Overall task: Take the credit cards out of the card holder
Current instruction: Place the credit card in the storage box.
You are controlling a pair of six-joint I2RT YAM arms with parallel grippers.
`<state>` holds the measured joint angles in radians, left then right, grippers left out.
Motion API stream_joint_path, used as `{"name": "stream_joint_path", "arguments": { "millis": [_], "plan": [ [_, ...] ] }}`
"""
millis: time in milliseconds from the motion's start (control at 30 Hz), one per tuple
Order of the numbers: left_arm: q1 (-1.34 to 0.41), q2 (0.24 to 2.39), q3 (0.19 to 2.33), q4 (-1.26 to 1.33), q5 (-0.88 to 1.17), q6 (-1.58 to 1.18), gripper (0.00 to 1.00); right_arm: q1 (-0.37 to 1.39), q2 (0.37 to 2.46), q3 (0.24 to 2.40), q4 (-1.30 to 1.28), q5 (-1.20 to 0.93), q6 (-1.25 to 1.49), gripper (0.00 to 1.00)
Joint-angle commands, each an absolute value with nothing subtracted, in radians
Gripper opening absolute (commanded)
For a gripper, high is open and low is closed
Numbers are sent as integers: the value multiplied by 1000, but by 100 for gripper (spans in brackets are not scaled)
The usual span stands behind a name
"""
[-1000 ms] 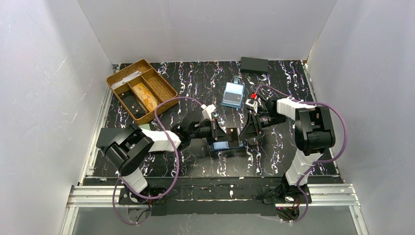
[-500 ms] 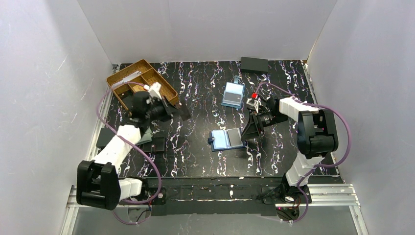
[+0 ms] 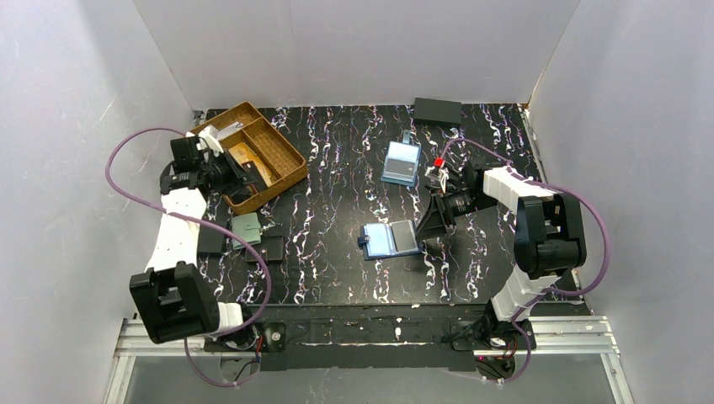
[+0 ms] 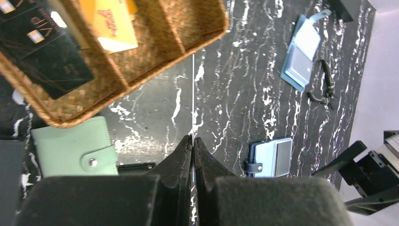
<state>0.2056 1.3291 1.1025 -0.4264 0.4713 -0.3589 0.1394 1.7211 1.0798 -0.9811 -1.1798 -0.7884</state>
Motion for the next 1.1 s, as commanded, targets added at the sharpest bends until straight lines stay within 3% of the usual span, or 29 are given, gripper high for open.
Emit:
{"name": "stream_joint_path", "arguments": {
  "millis": [0,1067],
  "plan": [
    [274,1397,1148,-457,491,-325,0,137,1687,1097,-965,-1181,-779,83],
    [334,1773,1412,-517,320,-293,0,135,1698,1086,-946,-1173,-765,83]
  ]
}}
